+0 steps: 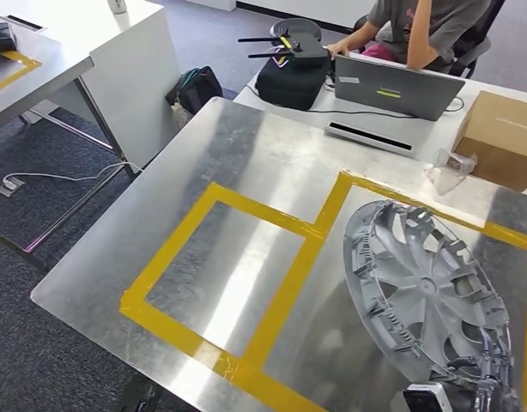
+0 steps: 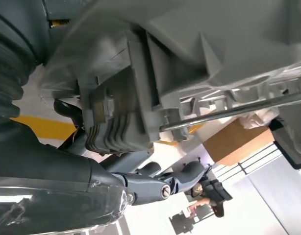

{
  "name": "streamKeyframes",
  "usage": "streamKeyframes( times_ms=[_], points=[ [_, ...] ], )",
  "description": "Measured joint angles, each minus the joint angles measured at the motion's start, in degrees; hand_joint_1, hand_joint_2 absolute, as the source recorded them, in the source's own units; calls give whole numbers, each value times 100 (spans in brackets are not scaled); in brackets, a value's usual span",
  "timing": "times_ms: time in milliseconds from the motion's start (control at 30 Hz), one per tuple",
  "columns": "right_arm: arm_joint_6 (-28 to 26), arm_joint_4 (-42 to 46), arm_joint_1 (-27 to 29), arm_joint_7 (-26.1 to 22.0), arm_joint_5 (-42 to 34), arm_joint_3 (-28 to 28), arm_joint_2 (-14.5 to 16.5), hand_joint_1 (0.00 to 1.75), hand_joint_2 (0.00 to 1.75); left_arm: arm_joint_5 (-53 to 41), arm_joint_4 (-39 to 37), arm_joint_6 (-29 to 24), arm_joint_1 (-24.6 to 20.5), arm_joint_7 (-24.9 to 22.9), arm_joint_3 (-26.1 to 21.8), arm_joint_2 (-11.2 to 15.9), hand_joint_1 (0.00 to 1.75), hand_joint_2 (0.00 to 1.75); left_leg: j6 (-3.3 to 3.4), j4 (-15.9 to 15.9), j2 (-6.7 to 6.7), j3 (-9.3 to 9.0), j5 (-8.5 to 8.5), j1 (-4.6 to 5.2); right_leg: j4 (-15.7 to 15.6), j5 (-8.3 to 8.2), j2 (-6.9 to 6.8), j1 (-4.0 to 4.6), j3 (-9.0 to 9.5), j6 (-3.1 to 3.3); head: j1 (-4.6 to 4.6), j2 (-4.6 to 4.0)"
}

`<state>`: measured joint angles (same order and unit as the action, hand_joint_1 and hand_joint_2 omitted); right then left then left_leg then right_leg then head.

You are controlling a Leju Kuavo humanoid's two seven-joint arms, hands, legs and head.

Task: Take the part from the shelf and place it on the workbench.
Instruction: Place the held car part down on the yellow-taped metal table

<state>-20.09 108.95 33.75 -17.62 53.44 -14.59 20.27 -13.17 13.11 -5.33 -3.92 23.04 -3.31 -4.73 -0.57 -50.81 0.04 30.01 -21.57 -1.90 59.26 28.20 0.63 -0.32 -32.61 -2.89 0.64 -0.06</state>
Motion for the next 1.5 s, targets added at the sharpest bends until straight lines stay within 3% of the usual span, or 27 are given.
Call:
streamKeyframes(
  times_ms=[67, 100, 133, 167, 267, 300, 333, 400, 467, 533, 600, 633, 667, 700, 767, 833, 900, 967, 1000, 1033, 1167, 1500],
  points=[
    [78, 13, -3, -9, -125, 4, -1, 0, 175, -11, 0, 0, -6, 10, -32, -7, 0, 0, -23, 76, 20, -20, 51, -51, 635, 386, -8, -49, -246, -84, 34, 0],
    [97, 19, 1, -11, -153, 4, -1, 0, 175, -15, 0, 0, -3, 10, -47, -9, 0, 0, -52, 73, 25, -4, 60, -79, 952, 525, -11, -87, -366, -138, 39, 0],
    [103, 32, 9, -6, -167, 5, -1, 0, 175, -19, 0, 0, 2, 11, -58, -11, 0, 0, -91, 64, 28, 16, 69, -112, 1107, 558, -14, -127, -407, -195, 39, 0],
    [107, 49, 16, 3, -168, 6, -1, 0, 175, -21, 0, 1, 8, 13, -67, -15, 0, 0, -140, 50, 27, 40, 78, -156, 1060, 487, -19, -170, -348, -260, 40, 0],
    [105, 100, 12, 51, -109, 15, -1, 0, 175, -29, 1, 4, 21, 22, -94, 11, 0, 0, -373, -98, 0, 156, 75, -312, 83, 80, -35, -296, 254, -532, 68, 2],
    [104, 115, 13, 62, -89, 17, -1, 0, 175, -33, 1, 6, 26, 28, -104, 24, 0, 0, -452, -169, -15, 188, 63, -326, -81, 20, -20, -322, 347, -547, 90, 1],
    [102, 127, 8, 69, -75, 16, -1, 0, 175, -36, 1, 6, 29, 34, -113, 32, 0, 0, -510, -232, -30, 211, 52, -321, -78, 55, 4, -331, 334, -487, 104, 1],
    [91, 161, 7, 72, -60, 9, 2, 0, 175, -39, 0, 5, 37, 41, -124, 22, 0, 0, -567, -294, -48, 233, 52, -308, 101, 99, 39, -332, 178, -235, 78, 0],
    [73, 191, 5, 75, -45, 5, 6, 0, 175, -39, 0, 5, 46, 41, -129, 24, 0, 0, -563, -396, -31, 303, -66, -328, 159, 102, 37, -285, 70, -64, 11, 0],
    [51, 217, 12, 84, -12, 4, 11, 0, 175, -47, 0, 10, 51, 45, -135, 15, 0, 0, -479, -960, -7, 550, -540, -280, 154, 12, 33, -213, -23, 56, -38, -1],
    [52, 226, 19, 95, 45, 2, 13, 0, 175, -71, 0, 13, 49, 64, -153, 7, 0, 0, -349, -1862, -5, 888, -1055, -153, 142, -80, 29, -128, -111, 134, -62, -1],
    [63, 226, 22, 103, 76, -1, 13, 0, 175, -90, 0, 12, 50, 78, -169, 5, 0, 0, -274, -2166, -6, 970, -1160, -84, 141, -117, 24, -80, -159, 163, -67, 0],
    [74, 226, 24, 109, 102, -4, 13, 0, 175, -109, 0, 11, 52, 89, -188, 5, 0, 0, -186, -2256, -8, 950, -1154, -16, 141, -147, 20, -32, -197, 186, -66, 0],
    [83, 226, 24, 114, 123, -8, 13, 0, 175, -130, 0, 11, 54, 96, -204, 5, 0, 0, -81, -2113, -11, 818, -1060, 57, 141, -175, 18, 13, -229, 206, -65, 0],
    [101, 225, 24, 116, 156, -10, 13, 0, 175, -162, 0, 9, 49, 99, -225, 7, 0, 0, 152, -1392, -15, 349, -834, 209, 140, -225, 19, 76, -278, 225, -63, -1],
    [126, 224, 30, 116, 181, -13, 13, 0, 175, -192, 0, 5, 34, 100, -240, 7, 0, 0, 241, -822, 2, 25, -735, 298, 140, -268, 18, 106, -308, 214, -60, -1],
    [143, 223, 34, 116, 192, -16, 13, 0, 175, -215, 0, 1, 26, 100, -256, -7, 0, 0, 58, -655, 11, -19, -720, 304, 140, -252, 7, 121, -326, 271, -56, -1],
    [152, 222, 34, 116, 193, -17, 13, 0, 175, -226, 0, -1, 34, 100, -268, -15, 0, 0, -41, -612, -1, -9, -710, 304, 124, -239, -3, 124, -332, 333, -54, -1],
    [162, 222, 35, 116, 193, -17, 13, 0, 175, -230, 0, -2, 38, 100, -275, -15, 0, 0, -13, -612, -3, -3, -697, 308, 108, -274, -5, 121, -329, 334, -55, -1],
    [176, 221, 35, 114, 193, -17, 13, 0, 175, -235, 0, -4, 40, 100, -287, -16, 0, 0, 23, -612, -3, 2, -681, 312, 90, -313, -5, 119, -325, 297, -55, 0],
    [327, 210, 34, 89, 190, -19, 13, 0, 175, -300, 0, -4, 39, 100, -336, -34, 0, 0, 55, -615, -1, 23, -650, 312, 40, -401, -2, 116, -320, 227, -55, -1],
    [406, 208, 33, 66, 181, -18, 13, 0, 175, -337, 0, -4, 37, 100, -373, -46, 0, 0, 68, -618, -1, 33, -645, 312, 15, -419, -2, 110, -322, 201, -57, -1]
  ],
)
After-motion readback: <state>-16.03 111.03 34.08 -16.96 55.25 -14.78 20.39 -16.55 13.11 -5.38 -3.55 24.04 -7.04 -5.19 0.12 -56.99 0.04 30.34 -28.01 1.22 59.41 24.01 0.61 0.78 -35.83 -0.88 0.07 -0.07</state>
